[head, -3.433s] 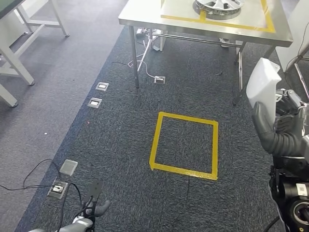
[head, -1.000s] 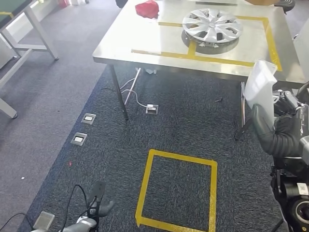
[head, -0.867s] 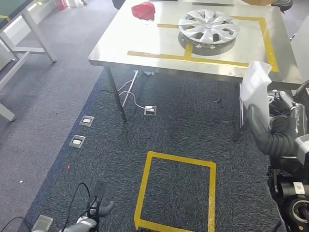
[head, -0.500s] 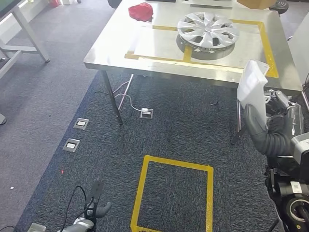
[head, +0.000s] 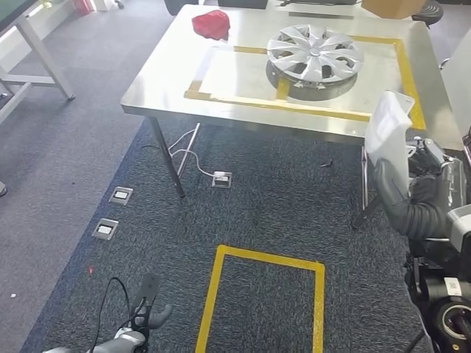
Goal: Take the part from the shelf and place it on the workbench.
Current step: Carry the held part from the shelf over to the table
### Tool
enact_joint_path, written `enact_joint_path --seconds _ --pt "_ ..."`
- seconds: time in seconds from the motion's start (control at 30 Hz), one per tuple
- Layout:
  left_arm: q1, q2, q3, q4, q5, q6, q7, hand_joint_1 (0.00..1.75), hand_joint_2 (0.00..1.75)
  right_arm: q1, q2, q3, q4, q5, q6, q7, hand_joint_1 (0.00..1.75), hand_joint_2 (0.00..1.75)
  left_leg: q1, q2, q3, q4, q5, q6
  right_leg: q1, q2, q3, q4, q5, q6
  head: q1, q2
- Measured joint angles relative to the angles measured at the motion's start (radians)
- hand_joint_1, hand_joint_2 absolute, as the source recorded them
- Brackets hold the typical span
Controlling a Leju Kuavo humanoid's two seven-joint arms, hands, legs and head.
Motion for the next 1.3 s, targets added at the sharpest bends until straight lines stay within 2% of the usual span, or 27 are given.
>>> enact_joint_path --seconds 0.03,0.07,0.13,0.17,0.2,0.23,0.27,0.3,0.33,0.37,0.4,0.5,0.53,0.57,0.6,0.67,0.7,0.73,0.77,0.87,0.9,0.93,1.3 --pt "-0.002 0.0 0.0 0.0 -0.001 0.0 0.0 0.0 1.75 0.0 0.0 0.0 -0.001 0.002 -0.001 0.0 1.75 1.75 0.0 0.002 -0.009 0.023 -0.012 -0.006 -0.003 0.0 0.007 -0.005 -0.002 -0.005 -0.001 0.0" --pt "-0.005 0.0 0.0 0.0 -0.002 0.0 0.0 0.0 1.75 -0.001 0.0 -0.001 -0.003 0.004 -0.001 0.0 1.75 1.75 0.002 0.003 -0.032 0.068 -0.032 -0.011 -0.005 -0.001 0.015 -0.01 -0.005 -0.01 -0.003 0.0" --pt "-0.006 -0.001 0.0 0.0 -0.003 0.0 0.0 0.0 1.75 0.0 0.0 0.0 -0.003 0.006 -0.002 0.0 1.75 1.75 0.005 0.006 -0.115 0.209 -0.078 -0.019 -0.004 -0.003 0.024 -0.012 -0.014 -0.018 -0.005 0.0" --pt "-0.005 -0.001 0.0 0.0 -0.002 0.0 0.0 0.0 1.75 0.002 0.0 0.002 -0.003 0.007 -0.001 0.0 1.75 1.75 0.007 0.006 -0.157 0.271 -0.09 -0.021 -0.004 -0.002 0.03 -0.012 -0.019 -0.019 -0.006 0.0" --pt "-0.003 -0.001 0.0 0.0 -0.002 0.0 0.0 0.0 1.75 0.005 0.0 0.003 -0.003 0.008 -0.001 0.001 1.75 1.75 0.008 0.006 -0.186 0.303 -0.085 -0.022 -0.004 -0.002 0.036 -0.012 -0.026 -0.019 -0.007 0.0" --pt "-0.001 -0.001 0.0 0.0 -0.001 -0.001 0.0 0.0 1.75 0.008 0.0 0.004 -0.003 0.008 0.0 0.002 1.75 1.75 0.009 0.006 -0.195 0.293 -0.059 -0.021 -0.004 -0.001 0.045 -0.012 -0.033 -0.019 -0.008 0.0" --pt "0.0 0.0 0.0 0.0 0.0 -0.001 0.0 0.0 1.75 0.009 0.0 0.004 -0.003 0.009 0.0 0.003 1.75 1.75 0.01 0.006 -0.182 0.243 -0.017 -0.02 -0.004 -0.001 0.055 -0.012 -0.04 -0.017 -0.008 0.0" --pt "0.0 0.0 0.0 0.0 0.0 -0.001 0.0 0.0 1.75 0.01 0.0 0.004 -0.003 0.009 0.001 0.004 1.75 1.75 0.01 0.007 -0.156 0.166 0.032 -0.017 -0.004 0.0 0.065 -0.012 -0.049 -0.014 -0.009 0.0" --pt "-0.001 0.0 0.0 0.0 0.001 -0.001 -0.001 0.0 1.75 0.009 0.0 0.005 -0.003 0.01 0.001 0.004 1.75 1.75 0.008 0.008 -0.126 0.093 0.064 -0.014 -0.002 0.0 0.072 -0.011 -0.059 -0.01 -0.01 0.0" --pt "-0.002 0.0 0.0 0.0 0.001 -0.002 -0.001 0.0 1.75 0.007 0.0 0.005 -0.004 0.01 0.001 0.005 1.75 1.75 0.007 0.008 -0.102 0.039 0.08 -0.01 0.0 0.001 0.078 -0.012 -0.067 -0.005 -0.009 0.0" --pt "-0.002 0.0 0.0 0.0 0.0 -0.002 -0.001 0.0 1.75 0.007 0.0 0.005 -0.005 0.01 0.002 0.006 1.75 1.75 0.006 0.008 -0.089 0.008 0.081 -0.006 0.003 0.002 0.083 -0.012 -0.073 0.0 -0.008 0.0" --pt "-0.002 -0.002 0.0 0.0 0.0 -0.003 -0.001 0.0 1.75 0.006 0.0 0.006 -0.01 0.011 0.004 0.009 1.75 1.75 0.008 0.005 -0.071 -0.005 0.059 0.012 0.004 0.002 0.094 -0.005 -0.08 0.015 -0.006 0.0" --pt "-0.002 -0.002 0.0 0.0 0.0 -0.004 -0.001 0.0 1.75 0.004 0.0 0.006 -0.011 0.011 0.004 0.009 1.75 1.75 0.009 0.004 -0.061 -0.006 0.053 0.018 0.003 0.001 0.086 0.02 -0.088 0.02 -0.004 0.0" --pt "-0.002 -0.002 0.0 0.0 0.0 -0.004 -0.001 0.0 1.75 0.002 0.001 0.007 -0.012 0.011 0.005 0.009 1.75 1.75 0.011 0.003 -0.05 -0.007 0.047 0.023 0.002 0.0 0.064 0.065 -0.101 0.024 -0.002 0.0" --pt "-0.002 -0.002 0.0 0.0 0.0 -0.004 -0.001 0.0 1.75 0.0 0.001 0.008 -0.012 0.011 0.006 0.009 1.75 1.75 0.012 0.003 -0.041 -0.008 0.04 0.027 0.001 -0.001 0.028 0.131 -0.121 0.028 0.0 0.0" --pt "0.001 -0.002 0.0 0.0 0.001 -0.004 -0.001 0.0 1.75 -0.001 0.002 0.01 -0.012 0.011 0.009 0.009 1.75 1.75 0.011 0.003 -0.023 -0.008 0.024 0.031 -0.001 -0.001 -0.063 0.27 -0.169 0.033 0.002 0.0" --pt "0.004 -0.002 0.0 0.0 0.001 -0.004 -0.002 0.0 1.75 0.0 0.002 0.011 -0.012 0.011 0.01 0.009 1.75 1.75 0.011 0.002 -0.012 -0.008 0.015 0.031 -0.001 -0.001 -0.097 0.307 -0.181 0.033 0.002 0.0" --pt "0.007 -0.002 0.0 0.0 0.002 -0.004 -0.002 0.0 1.75 0.0 0.002 0.012 -0.012 0.011 0.011 0.009 1.75 1.75 0.01 0.001 0.002 -0.008 0.005 0.03 -0.001 -0.001 -0.116 0.308 -0.175 0.032 0.002 0.0" --pt "0.01 -0.002 0.0 0.0 0.002 -0.003 -0.003 0.0 1.75 -0.001 0.002 0.014 -0.012 0.011 0.012 0.009 1.75 1.75 0.009 0.0 0.018 -0.008 -0.006 0.029 -0.001 -0.001 -0.117 0.271 -0.147 0.029 0.002 0.0" --pt "0.012 -0.006 0.0 0.0 0.002 -0.002 -0.005 0.0 1.75 -0.005 0.002 0.017 -0.012 0.011 0.015 0.009 1.75 1.75 0.007 -0.002 0.057 -0.007 -0.037 0.023 0.007 -0.001 -0.087 0.07 0.015 0.009 0.004 0.0" --pt "0.012 -0.007 0.0 0.0 0.002 -0.002 -0.005 0.0 1.75 -0.006 0.002 0.017 -0.012 0.011 0.016 0.009 1.75 1.75 0.007 -0.002 0.062 -0.006 -0.043 0.021 0.009 -0.001 -0.085 0.031 0.05 0.004 0.004 0.0" --pt "0.012 -0.008 0.0 0.0 0.002 -0.002 -0.005 0.0 1.75 -0.006 0.002 0.018 -0.012 0.011 0.017 0.009 1.75 1.75 0.006 -0.002 0.064 -0.004 -0.045 0.02 0.01 -0.002 -0.087 0.015 0.065 0.003 0.004 0.0" --pt "0.012 -0.008 0.0 0.0 0.002 -0.002 -0.005 0.0 1.75 -0.006 0.002 0.018 -0.012 0.011 0.017 0.009 1.75 1.75 0.006 -0.002 0.064 -0.004 -0.045 0.02 0.01 -0.002 -0.087 0.015 0.065 0.003 0.004 0.0"
